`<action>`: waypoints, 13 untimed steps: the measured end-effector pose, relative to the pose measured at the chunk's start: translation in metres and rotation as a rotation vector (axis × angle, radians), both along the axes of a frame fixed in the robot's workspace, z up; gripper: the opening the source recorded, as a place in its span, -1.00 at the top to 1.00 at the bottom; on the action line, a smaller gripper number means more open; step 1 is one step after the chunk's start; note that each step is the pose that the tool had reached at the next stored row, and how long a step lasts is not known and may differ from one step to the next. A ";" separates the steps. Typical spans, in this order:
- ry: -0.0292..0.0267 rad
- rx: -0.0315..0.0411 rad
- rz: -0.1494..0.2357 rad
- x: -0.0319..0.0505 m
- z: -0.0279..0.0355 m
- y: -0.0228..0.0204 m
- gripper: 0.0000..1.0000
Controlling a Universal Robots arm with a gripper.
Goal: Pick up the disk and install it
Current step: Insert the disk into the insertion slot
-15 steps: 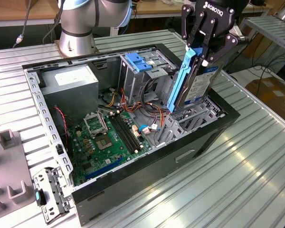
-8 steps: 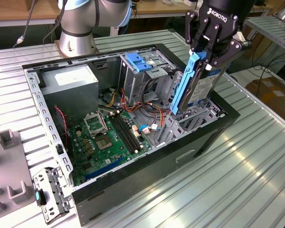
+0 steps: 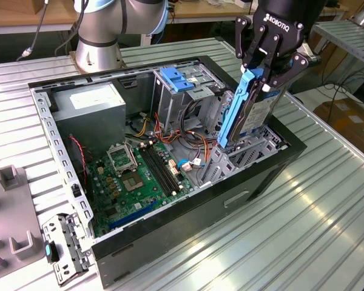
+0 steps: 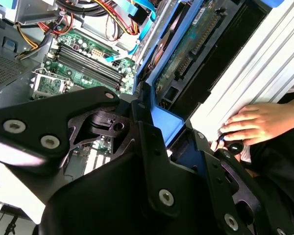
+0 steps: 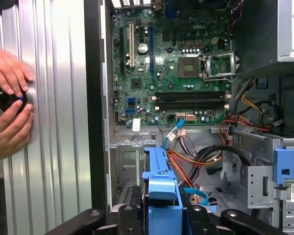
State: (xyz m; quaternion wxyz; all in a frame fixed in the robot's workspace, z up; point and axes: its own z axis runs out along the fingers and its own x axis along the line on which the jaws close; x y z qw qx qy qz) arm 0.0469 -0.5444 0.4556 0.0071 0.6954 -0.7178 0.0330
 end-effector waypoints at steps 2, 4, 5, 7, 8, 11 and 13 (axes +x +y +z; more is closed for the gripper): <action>0.0000 0.0001 0.001 0.0000 -0.0014 -0.0001 0.26; 0.0000 0.0002 0.002 0.0000 -0.0031 -0.0002 0.26; 0.0000 0.0001 0.002 0.0000 -0.0036 -0.0002 0.26; 0.0000 0.0001 0.003 0.0006 -0.0055 -0.0003 0.26; 0.0000 0.0001 0.003 0.0012 -0.0064 -0.0003 0.26; 0.0000 0.0001 0.004 0.0019 -0.0089 -0.0004 0.26; 0.0003 0.0001 0.004 0.0020 -0.0100 -0.0005 0.26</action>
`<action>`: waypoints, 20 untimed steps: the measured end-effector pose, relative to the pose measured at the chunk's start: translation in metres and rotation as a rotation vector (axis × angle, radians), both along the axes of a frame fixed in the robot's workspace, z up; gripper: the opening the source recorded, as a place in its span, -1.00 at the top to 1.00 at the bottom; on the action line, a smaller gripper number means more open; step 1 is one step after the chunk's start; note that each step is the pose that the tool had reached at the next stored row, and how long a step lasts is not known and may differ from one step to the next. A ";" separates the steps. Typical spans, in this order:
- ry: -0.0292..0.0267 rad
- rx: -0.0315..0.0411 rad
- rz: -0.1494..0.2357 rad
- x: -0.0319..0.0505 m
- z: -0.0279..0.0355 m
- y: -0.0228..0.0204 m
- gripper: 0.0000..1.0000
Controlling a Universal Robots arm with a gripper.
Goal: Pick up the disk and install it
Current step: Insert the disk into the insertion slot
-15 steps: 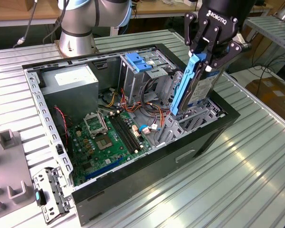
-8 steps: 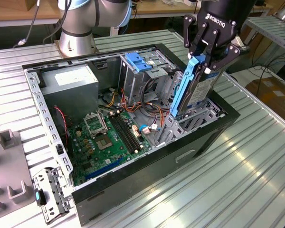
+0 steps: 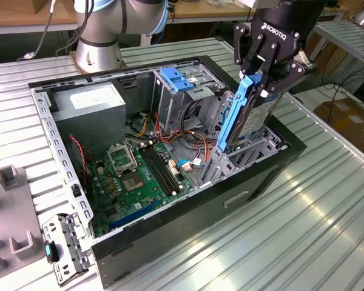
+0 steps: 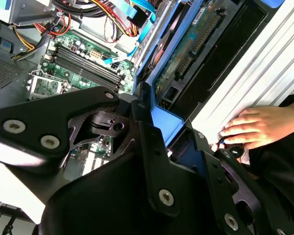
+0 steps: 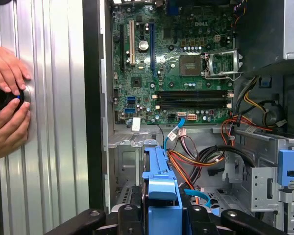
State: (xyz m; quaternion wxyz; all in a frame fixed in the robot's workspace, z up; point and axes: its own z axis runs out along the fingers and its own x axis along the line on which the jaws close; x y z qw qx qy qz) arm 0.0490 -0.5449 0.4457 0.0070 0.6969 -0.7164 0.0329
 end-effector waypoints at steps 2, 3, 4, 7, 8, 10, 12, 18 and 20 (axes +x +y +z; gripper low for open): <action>0.0005 -0.0004 0.000 0.0000 -0.0007 -0.0001 0.26; 0.0013 -0.0005 0.000 0.0000 -0.0012 -0.0001 0.26; 0.0015 -0.0002 0.000 0.0000 -0.0014 -0.0002 0.26; 0.0015 0.0000 0.000 0.0000 -0.0015 -0.0002 0.26; 0.0015 0.0000 0.000 0.0000 -0.0015 -0.0002 0.26; 0.0016 0.0000 0.000 0.0000 -0.0015 -0.0002 0.26; 0.0016 0.0000 0.000 0.0000 -0.0015 -0.0002 0.26; 0.0016 0.0004 0.000 0.0000 0.0013 -0.0002 0.26; 0.0017 0.0002 0.000 0.0000 0.0024 -0.0002 0.26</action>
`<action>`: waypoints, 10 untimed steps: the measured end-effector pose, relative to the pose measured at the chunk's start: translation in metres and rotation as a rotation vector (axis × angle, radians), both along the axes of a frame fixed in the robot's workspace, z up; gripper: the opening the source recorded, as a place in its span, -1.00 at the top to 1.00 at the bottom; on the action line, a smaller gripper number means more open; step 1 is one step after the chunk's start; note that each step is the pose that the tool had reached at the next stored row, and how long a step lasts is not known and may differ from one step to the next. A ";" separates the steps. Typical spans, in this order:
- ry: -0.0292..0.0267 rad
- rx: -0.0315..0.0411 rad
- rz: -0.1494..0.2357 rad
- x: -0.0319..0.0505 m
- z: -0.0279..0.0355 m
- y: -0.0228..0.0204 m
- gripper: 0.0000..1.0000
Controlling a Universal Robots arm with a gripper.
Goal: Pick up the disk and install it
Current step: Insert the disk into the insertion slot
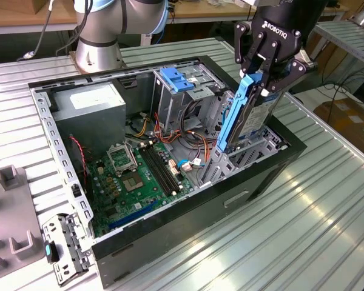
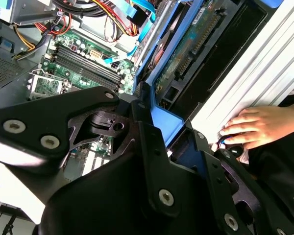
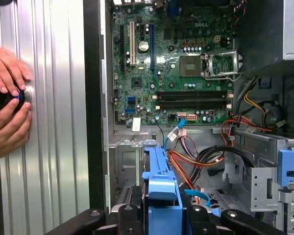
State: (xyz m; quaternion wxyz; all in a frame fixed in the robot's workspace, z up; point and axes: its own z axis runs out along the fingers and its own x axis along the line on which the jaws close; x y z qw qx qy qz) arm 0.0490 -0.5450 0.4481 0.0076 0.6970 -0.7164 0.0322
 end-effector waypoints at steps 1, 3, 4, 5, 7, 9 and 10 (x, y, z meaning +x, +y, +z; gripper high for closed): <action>0.0000 0.0001 0.000 0.0000 0.0000 0.0000 0.26; 0.0000 -0.0003 0.000 0.0000 0.0003 0.0000 0.26; 0.0000 -0.0001 0.000 0.0000 0.0002 0.0000 0.26; 0.0001 -0.0001 0.000 0.0000 0.0002 0.0000 0.26; 0.0001 -0.0002 0.000 0.0000 0.0003 0.0000 0.26; 0.0000 -0.0002 0.000 0.0000 -0.0003 0.0001 0.26; 0.0001 -0.0003 0.000 0.0000 -0.0006 0.0001 0.26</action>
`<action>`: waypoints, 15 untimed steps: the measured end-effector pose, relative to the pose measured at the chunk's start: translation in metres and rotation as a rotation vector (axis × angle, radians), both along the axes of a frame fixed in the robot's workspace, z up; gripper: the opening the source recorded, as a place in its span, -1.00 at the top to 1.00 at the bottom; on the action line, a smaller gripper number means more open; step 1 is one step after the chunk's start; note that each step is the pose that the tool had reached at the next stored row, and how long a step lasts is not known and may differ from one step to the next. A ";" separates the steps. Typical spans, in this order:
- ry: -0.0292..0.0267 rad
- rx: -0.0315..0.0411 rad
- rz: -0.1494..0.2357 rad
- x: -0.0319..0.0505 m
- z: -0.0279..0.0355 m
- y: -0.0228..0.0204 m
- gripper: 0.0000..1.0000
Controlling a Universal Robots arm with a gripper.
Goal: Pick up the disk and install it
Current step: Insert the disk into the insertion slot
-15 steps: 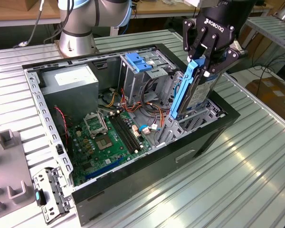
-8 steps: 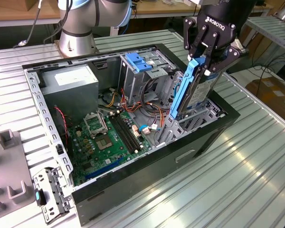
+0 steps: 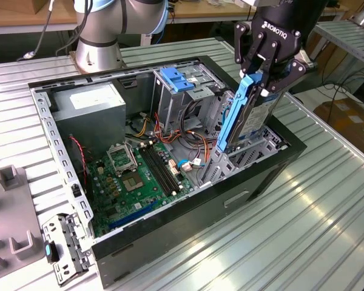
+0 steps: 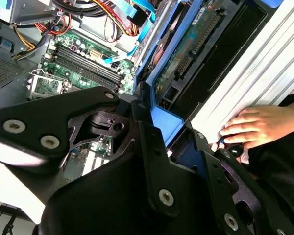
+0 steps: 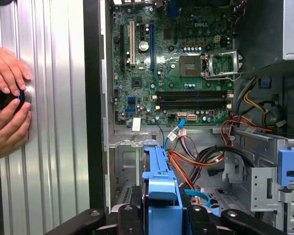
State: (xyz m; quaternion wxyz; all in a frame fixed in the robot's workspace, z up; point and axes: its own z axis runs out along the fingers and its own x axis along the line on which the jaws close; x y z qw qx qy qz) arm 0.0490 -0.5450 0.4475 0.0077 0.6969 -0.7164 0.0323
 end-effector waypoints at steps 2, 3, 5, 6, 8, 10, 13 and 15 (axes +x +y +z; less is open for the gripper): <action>0.0000 0.0000 0.000 0.0001 -0.0005 -0.0001 0.26; 0.0000 0.0000 0.000 0.0001 -0.0008 -0.0002 0.26; 0.0003 0.0000 0.000 0.0002 -0.0021 -0.0003 0.26; 0.0005 -0.0003 0.000 0.0004 -0.0026 -0.0004 0.26; 0.0012 0.0006 0.000 0.0005 -0.0050 -0.0005 0.26; 0.0018 0.0006 0.000 0.0008 -0.0065 -0.0007 0.26; 0.0029 -0.0002 0.000 0.0011 -0.0079 -0.0005 0.26; 0.0042 -0.0001 0.000 0.0014 -0.0097 -0.0005 0.26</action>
